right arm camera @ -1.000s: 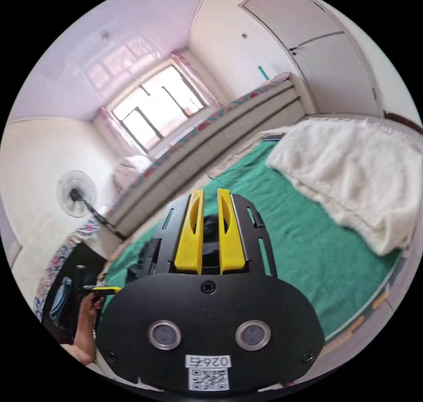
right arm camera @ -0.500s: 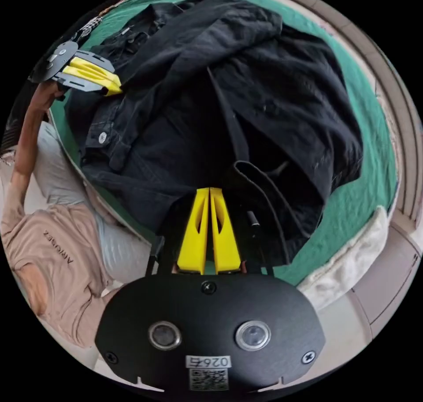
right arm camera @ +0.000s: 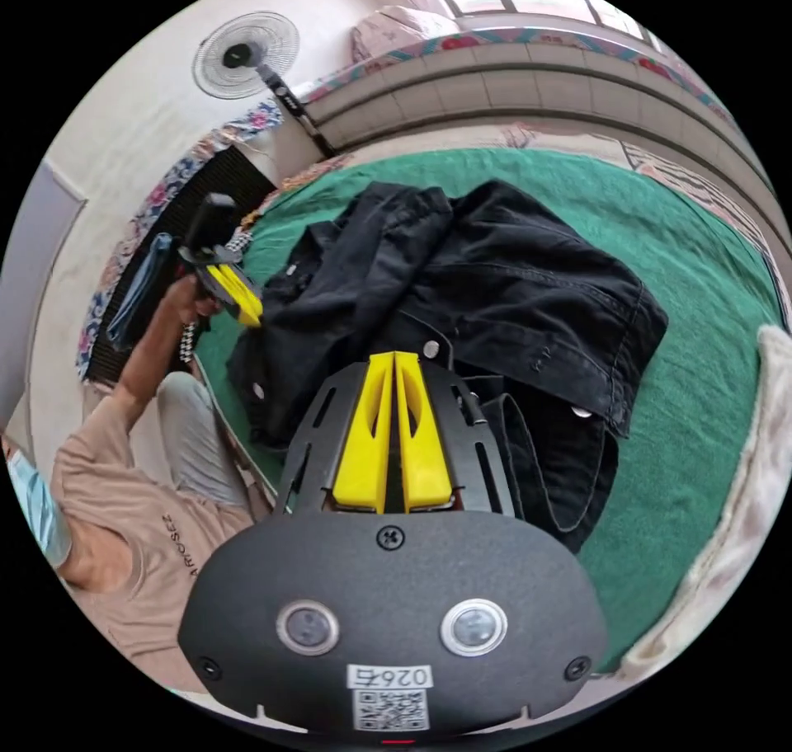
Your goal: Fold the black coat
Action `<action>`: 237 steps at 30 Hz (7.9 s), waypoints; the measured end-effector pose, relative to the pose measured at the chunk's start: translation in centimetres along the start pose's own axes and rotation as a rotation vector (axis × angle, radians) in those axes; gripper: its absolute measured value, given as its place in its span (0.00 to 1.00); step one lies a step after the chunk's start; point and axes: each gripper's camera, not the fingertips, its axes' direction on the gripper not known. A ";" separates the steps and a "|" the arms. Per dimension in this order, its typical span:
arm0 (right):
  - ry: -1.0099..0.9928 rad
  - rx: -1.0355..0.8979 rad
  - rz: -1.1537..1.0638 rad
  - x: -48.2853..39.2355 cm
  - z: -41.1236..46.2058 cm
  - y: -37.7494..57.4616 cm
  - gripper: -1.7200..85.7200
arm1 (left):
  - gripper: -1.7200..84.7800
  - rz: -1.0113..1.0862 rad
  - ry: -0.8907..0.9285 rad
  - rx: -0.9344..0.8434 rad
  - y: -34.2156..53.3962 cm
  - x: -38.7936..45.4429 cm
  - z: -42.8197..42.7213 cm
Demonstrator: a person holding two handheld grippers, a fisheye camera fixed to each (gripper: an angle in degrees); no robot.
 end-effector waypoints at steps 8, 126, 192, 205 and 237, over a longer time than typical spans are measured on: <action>-0.008 0.162 0.014 -0.5 -4.8 2.4 0.02 | 0.06 -0.119 -0.141 0.673 -2.2 -0.7 -14.7; -0.383 0.397 0.000 25.8 -34.1 -6.5 0.02 | 0.08 -0.115 -0.276 0.499 17.8 -25.3 -12.5; 0.128 0.162 0.146 39.2 -10.1 -5.2 0.01 | 0.01 0.357 -0.691 0.695 0.2 -4.4 -7.1; 0.304 0.243 0.119 38.0 -9.0 -12.7 0.01 | 0.01 -0.057 -0.814 0.395 3.4 -15.3 -5.6; 0.134 0.357 0.318 25.0 -23.3 -9.2 0.01 | 0.01 0.073 -0.444 -0.090 12.2 5.8 3.8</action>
